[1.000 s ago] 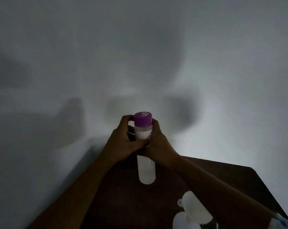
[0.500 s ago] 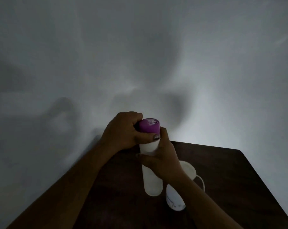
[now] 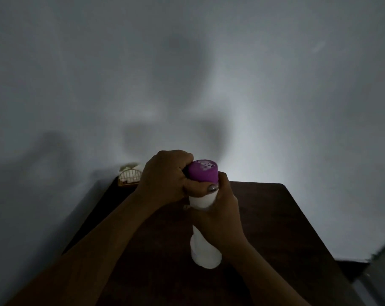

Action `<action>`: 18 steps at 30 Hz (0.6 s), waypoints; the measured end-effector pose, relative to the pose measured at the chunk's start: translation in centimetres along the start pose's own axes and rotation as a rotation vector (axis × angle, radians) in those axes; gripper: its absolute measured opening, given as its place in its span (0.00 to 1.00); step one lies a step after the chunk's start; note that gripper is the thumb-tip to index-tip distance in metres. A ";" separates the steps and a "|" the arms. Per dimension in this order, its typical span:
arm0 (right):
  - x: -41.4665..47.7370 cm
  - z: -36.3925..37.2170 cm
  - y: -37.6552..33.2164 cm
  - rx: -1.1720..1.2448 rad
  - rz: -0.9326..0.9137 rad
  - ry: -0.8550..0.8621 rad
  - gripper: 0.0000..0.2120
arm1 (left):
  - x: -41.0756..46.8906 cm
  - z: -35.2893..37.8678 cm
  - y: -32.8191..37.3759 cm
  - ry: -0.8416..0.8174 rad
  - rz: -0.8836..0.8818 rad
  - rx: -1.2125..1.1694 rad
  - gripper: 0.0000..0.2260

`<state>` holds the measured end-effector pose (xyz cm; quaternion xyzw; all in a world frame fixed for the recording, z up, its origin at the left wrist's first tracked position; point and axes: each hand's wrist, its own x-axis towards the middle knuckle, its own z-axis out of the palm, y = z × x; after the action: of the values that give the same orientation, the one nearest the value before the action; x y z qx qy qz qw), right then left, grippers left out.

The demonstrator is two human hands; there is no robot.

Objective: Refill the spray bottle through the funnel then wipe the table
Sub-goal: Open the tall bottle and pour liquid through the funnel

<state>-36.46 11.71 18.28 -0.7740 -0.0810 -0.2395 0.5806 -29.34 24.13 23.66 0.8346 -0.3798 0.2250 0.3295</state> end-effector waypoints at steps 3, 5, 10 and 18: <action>0.6 -2.1 0.3 -0.001 0.018 -0.018 0.31 | 1.2 1.7 1.1 0.028 0.013 0.011 0.27; 0.8 -3.4 0.8 -0.031 0.035 -0.003 0.31 | 2.0 2.6 1.8 0.037 0.012 0.003 0.28; 1.4 -6.6 2.7 -0.208 0.140 -0.005 0.25 | 2.5 6.4 6.2 0.093 0.039 0.161 0.15; 0.9 -9.8 3.0 -0.182 0.083 0.022 0.26 | 5.1 7.3 9.7 0.300 0.122 -0.082 0.18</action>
<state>-37.18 1.43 18.16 -0.8235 -0.0204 -0.2301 0.5182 -32.91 11.60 25.58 0.7530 -0.3852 0.3509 0.4018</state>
